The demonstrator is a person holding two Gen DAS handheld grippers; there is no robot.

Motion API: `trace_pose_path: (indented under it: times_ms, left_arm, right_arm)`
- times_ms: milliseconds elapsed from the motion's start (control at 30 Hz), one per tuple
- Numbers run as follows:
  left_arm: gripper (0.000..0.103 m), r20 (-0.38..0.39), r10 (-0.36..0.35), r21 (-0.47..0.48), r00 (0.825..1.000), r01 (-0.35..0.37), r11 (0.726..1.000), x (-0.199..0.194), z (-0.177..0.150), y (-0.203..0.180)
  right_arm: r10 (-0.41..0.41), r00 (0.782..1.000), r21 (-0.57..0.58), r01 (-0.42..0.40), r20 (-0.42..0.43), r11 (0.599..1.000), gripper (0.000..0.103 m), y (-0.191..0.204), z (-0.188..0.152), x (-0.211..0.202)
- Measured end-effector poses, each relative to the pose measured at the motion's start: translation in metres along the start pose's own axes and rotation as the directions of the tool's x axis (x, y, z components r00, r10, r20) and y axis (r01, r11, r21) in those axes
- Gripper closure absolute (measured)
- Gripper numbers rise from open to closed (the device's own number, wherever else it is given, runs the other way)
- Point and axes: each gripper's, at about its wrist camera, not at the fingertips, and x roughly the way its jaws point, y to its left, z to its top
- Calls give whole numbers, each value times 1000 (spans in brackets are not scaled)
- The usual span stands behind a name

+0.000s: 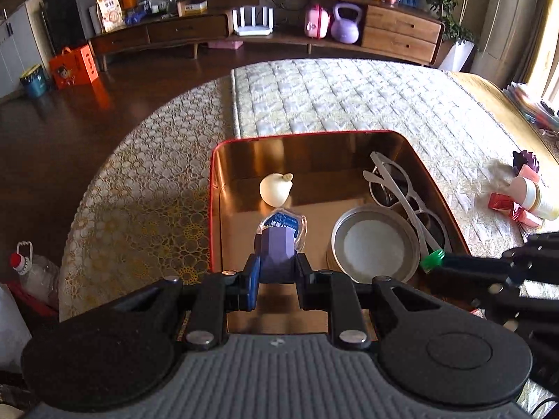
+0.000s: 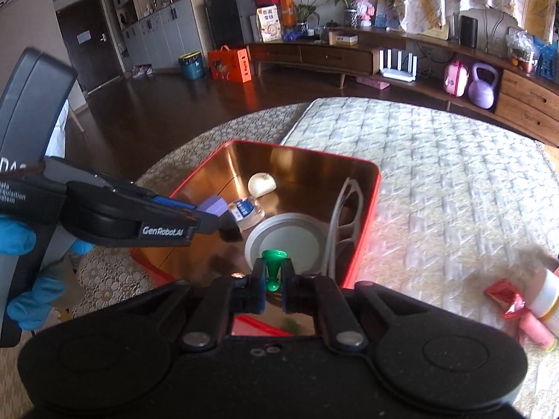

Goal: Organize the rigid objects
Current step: 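Carry the purple block and green cap into the red tin and release both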

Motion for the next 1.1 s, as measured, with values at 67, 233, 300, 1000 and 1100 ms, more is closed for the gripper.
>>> trace_pose_path:
  times_ms: [67, 233, 300, 1000, 1100]
  left_arm:
    - [83, -16, 2, -5, 1000, -2, 1000, 3, 1, 0]
    - [83, -58, -15, -7, 998, 14, 1000, 13, 2, 1]
    - [82, -80, -24, -12, 997, 23, 1000, 18, 1, 1]
    - [82, -167, 19, 43, 986, -12, 999, 30, 5, -13]
    - [82, -156, 24, 38, 987, -18, 999, 25, 5, -11]
  right_arm:
    - [1, 1000, 7, -1, -14, 1000, 96, 1, 0, 5]
    - [16, 998, 10, -15, -56, 1000, 96, 4, -2, 16]
    - [14, 998, 7, -14, -67, 1000, 96, 5, -3, 19]
    - [26, 998, 70, -22, -61, 997, 79, -1, -3, 17]
    - [32, 998, 70, -28, -51, 997, 77, 0, -3, 13]
